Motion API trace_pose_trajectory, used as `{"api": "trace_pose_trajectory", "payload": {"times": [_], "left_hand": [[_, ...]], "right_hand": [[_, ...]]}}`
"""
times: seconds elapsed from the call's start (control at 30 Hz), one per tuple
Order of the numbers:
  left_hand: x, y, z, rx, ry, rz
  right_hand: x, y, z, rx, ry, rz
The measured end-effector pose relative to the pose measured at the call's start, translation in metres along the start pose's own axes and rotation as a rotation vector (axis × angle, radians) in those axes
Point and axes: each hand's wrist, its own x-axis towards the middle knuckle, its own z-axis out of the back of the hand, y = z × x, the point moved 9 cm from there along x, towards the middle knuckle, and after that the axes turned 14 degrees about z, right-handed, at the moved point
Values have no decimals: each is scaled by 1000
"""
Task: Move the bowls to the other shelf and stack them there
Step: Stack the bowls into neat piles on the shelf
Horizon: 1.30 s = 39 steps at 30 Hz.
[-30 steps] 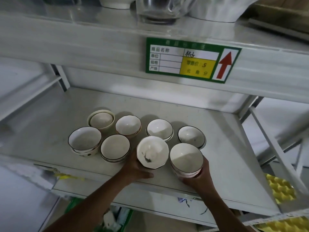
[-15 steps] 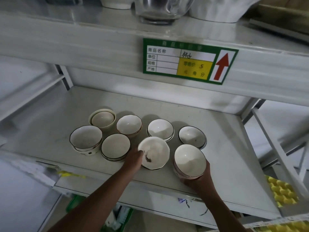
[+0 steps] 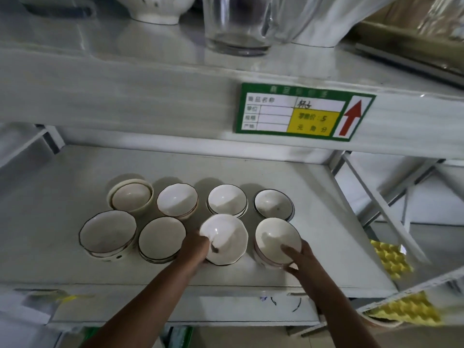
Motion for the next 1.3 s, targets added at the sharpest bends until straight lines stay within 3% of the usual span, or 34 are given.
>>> {"api": "trace_pose_trajectory", "payload": {"times": [0.23,0.4,0.6,0.93,1.3], "left_hand": [[14,3,-5,60,66,-25],[7,0,-3,74,74,-36],[-1,1,-3,62,91,23],[1,3,-3,38,37,-3],[-7,2,0,45,-13,12]], "right_hand": [[-17,-11,-11,49,-115,-358],[-10,-6,-14,153,-179,-282],[-12,2,-16,113,-159,-284],[48,99,-10,81,-89,-125],[110,74,-11,-42,-128,-202]]}}
